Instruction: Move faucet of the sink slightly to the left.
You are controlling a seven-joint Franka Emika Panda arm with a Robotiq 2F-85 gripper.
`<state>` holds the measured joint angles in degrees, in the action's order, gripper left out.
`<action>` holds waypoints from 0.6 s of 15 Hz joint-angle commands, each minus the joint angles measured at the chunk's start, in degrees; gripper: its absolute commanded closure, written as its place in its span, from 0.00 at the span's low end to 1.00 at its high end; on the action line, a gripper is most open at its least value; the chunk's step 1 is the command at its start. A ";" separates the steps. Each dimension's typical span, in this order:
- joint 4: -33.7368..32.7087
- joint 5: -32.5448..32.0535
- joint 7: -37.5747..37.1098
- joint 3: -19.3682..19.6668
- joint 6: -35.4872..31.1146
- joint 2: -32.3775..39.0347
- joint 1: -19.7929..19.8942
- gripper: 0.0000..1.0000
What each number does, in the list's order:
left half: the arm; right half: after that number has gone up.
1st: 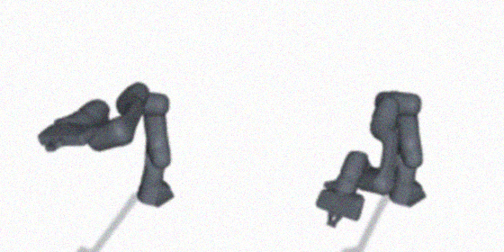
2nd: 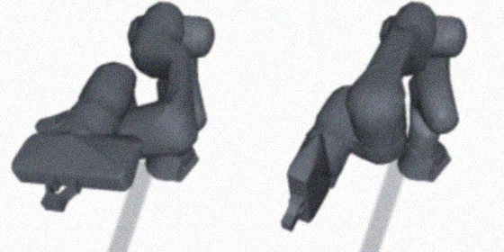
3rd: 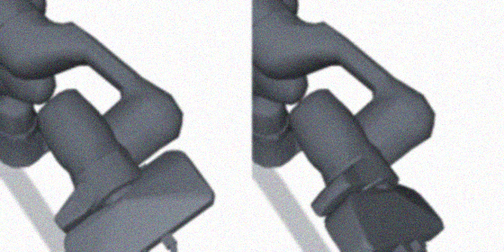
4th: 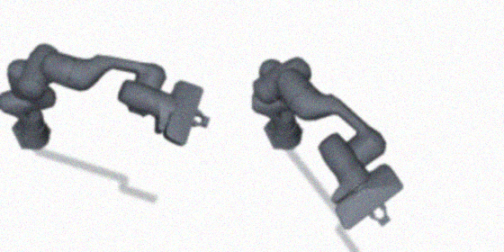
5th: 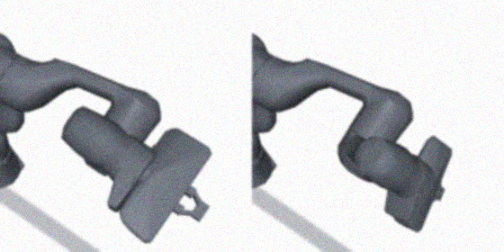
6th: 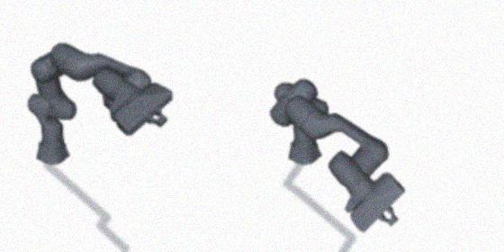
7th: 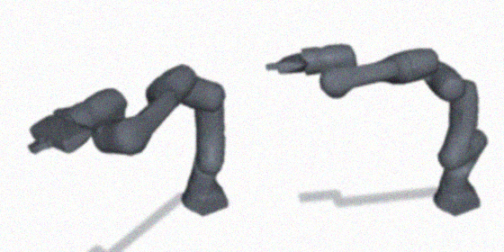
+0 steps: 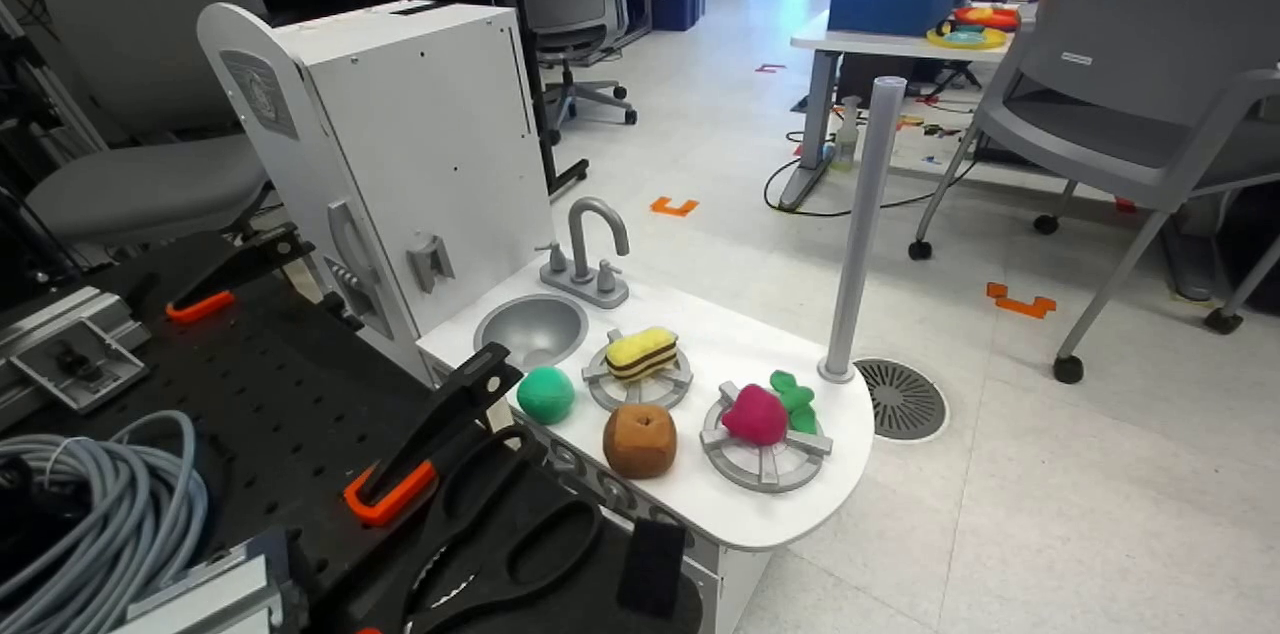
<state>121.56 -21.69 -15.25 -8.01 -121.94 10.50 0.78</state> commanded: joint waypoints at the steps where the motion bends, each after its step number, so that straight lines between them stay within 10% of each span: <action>1: -11.06 5.22 2.43 3.64 -2.37 14.16 -1.40 0.00; 9: -22.85 19.19 15.59 0.87 -25.08 35.42 -0.42 0.00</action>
<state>104.22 -5.84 -5.04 -5.77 -142.05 40.23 0.49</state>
